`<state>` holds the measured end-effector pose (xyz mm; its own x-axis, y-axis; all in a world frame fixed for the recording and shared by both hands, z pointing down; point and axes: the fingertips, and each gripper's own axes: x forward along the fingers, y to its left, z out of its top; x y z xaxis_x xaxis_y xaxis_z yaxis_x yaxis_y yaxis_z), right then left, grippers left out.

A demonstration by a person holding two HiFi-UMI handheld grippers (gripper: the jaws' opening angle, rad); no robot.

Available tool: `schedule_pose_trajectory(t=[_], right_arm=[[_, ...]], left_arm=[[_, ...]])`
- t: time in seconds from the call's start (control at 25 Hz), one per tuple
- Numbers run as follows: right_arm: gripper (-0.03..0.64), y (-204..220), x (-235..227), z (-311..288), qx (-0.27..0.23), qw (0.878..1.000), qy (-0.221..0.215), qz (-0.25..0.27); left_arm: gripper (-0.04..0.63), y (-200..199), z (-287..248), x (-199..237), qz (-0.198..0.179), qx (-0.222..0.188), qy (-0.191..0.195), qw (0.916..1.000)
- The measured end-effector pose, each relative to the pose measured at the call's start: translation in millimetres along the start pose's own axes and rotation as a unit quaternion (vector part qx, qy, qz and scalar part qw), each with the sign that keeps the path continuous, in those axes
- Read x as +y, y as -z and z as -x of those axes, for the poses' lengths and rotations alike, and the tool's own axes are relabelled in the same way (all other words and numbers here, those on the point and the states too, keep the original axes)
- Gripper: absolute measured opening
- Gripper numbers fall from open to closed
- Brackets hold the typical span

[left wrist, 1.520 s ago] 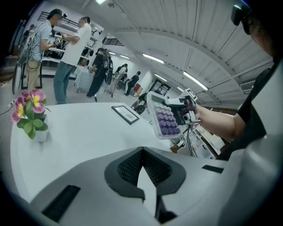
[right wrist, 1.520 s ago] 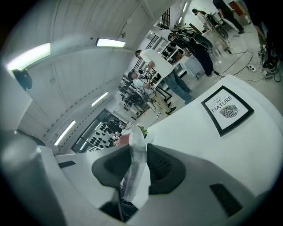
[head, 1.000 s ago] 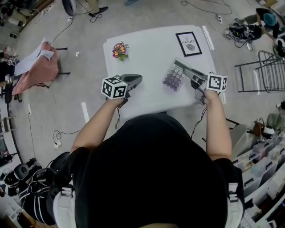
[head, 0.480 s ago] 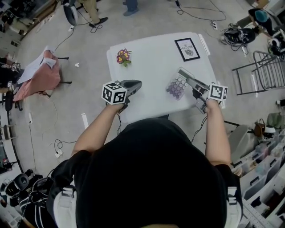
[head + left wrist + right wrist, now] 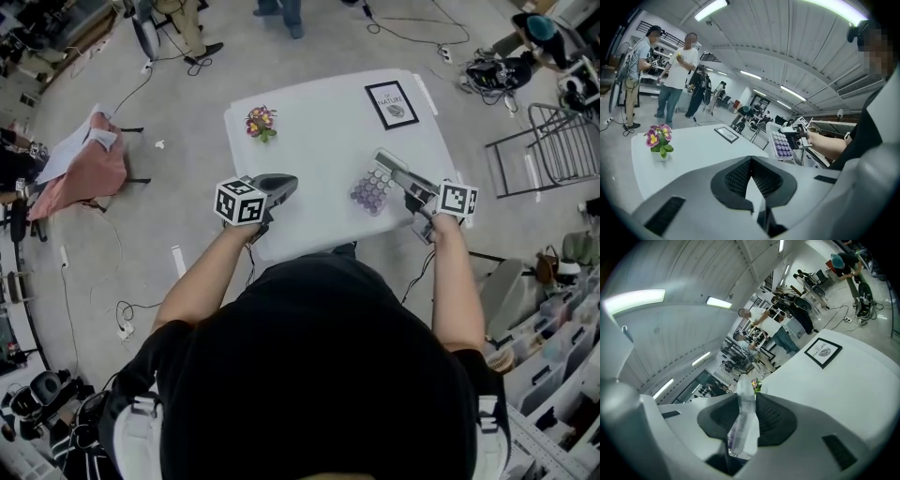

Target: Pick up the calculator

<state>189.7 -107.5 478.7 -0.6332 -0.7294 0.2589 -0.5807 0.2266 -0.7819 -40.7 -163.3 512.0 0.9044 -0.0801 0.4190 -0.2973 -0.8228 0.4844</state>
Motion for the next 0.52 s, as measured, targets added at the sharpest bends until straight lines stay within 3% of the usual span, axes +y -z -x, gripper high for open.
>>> schedule_pose_trajectory(t=[0.28,0.52], right_arm=[[0.117,6.0,5.7,-5.9,0.0,1.0,-0.016,0.013],[0.117,10.6,-4.1,-4.2,0.001,1.0,0.01,-0.008]], left_arm=[[0.018,3.1,-0.1,2.7,-0.001,0.003,0.005,1.0],[0.018,-0.3,1.8,4.6,-0.006,-0.007,0.005,0.9999]])
